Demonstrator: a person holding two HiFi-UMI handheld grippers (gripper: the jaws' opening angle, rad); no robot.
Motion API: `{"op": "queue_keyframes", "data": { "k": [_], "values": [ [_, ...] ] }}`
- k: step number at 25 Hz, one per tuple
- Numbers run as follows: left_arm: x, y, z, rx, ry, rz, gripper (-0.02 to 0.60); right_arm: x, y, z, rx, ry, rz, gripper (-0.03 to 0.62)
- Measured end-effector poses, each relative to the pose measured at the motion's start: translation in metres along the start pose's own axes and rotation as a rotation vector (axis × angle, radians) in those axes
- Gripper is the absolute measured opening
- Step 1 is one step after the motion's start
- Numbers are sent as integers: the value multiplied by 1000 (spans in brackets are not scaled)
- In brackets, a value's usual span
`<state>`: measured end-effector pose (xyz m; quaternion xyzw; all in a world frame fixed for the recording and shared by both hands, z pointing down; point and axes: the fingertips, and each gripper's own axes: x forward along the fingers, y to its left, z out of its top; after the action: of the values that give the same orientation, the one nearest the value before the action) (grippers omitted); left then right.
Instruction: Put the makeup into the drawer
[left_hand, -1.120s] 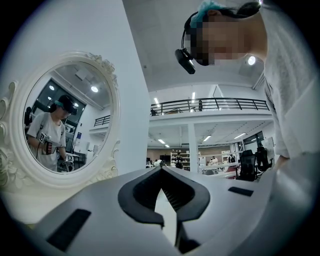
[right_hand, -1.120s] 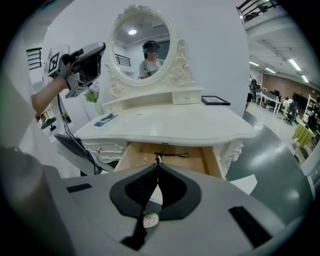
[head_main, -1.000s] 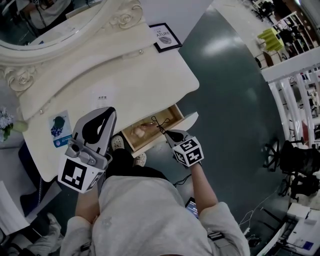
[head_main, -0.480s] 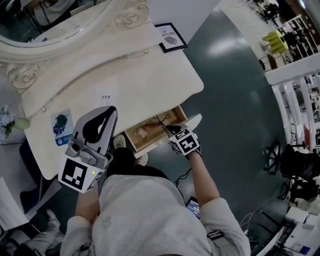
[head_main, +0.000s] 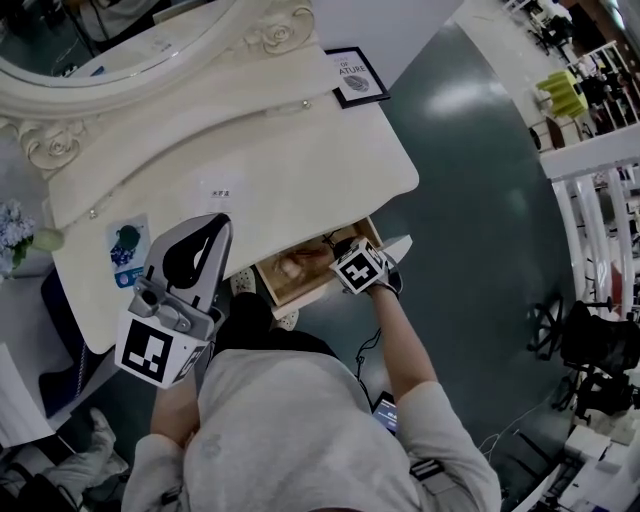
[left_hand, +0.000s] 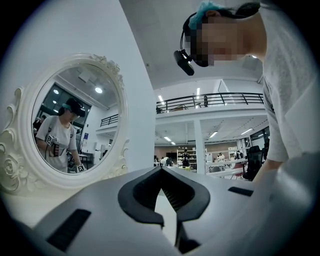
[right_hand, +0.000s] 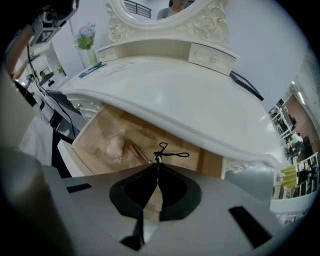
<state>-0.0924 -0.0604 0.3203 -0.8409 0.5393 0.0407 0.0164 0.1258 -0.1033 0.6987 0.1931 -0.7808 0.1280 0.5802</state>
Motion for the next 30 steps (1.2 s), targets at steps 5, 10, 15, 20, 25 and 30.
{"op": "queue_keyframes", "data": {
  "k": [5,10,15,20,25,30],
  "values": [
    [1,8,-3,0,12,19,11,11,-3,5,-63,37,-6,21],
    [4,14,-7,-3,23,31,11,23,-5,10,-80,59,-3,21],
    [6,19,-10,-1,32,40,12,38,-2,1,-112,132,-12,21],
    [6,26,-12,0,40,55,12,50,-1,-5,-136,199,-24,21],
    [6,30,-14,1,53,67,12,56,-1,-7,-135,228,-24,23],
    [5,32,-12,7,55,74,12,57,-1,-3,-130,216,-21,25]
  ]
}}
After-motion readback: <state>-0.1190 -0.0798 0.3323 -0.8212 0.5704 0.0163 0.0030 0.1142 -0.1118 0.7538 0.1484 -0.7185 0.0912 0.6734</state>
